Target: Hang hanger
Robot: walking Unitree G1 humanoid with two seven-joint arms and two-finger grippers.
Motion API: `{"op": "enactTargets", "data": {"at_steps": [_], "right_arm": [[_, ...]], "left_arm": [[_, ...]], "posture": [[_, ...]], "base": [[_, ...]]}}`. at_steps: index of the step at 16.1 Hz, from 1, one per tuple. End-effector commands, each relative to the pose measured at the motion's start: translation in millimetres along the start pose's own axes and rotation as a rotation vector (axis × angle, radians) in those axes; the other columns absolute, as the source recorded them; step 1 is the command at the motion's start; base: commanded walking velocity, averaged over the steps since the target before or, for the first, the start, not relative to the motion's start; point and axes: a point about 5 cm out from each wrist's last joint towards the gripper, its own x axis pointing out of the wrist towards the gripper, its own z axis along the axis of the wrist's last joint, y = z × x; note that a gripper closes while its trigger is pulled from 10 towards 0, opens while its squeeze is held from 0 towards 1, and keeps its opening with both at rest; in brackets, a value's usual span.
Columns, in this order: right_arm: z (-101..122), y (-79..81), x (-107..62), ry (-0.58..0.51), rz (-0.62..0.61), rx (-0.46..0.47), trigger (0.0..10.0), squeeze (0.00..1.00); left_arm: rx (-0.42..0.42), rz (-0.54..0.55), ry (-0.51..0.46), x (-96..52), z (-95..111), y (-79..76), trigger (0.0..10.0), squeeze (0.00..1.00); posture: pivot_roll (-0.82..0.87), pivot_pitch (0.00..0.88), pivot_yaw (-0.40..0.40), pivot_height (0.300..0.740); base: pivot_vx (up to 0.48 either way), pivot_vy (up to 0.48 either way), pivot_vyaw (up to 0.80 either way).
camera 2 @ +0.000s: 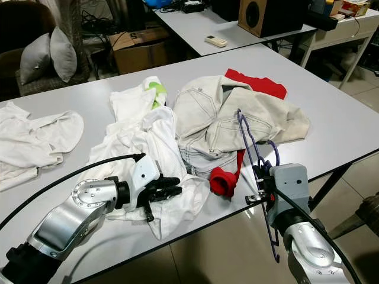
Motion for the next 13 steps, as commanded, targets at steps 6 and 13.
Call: {"op": "enactTargets", "data": {"at_steps": [6,13], "right_arm": [[5,5.0,-1.6,-0.047,0.048,0.03,10.0,0.0],[31,22.8,-12.6,-0.191,0.364,0.104,10.0,0.0]], "left_arm": [[0.023,0.121,-0.077,-9.6,17,23.3,0.0,0.0],[0.179,0.462,-0.349,-73.6,109,106.9,0.0,0.0]], "posture": [[-0.09,0.0,0.096,0.74],[-0.08,0.0,0.09,0.74]], "base": [[0.0,0.0,0.0],[0.0,0.0,0.0]]}}
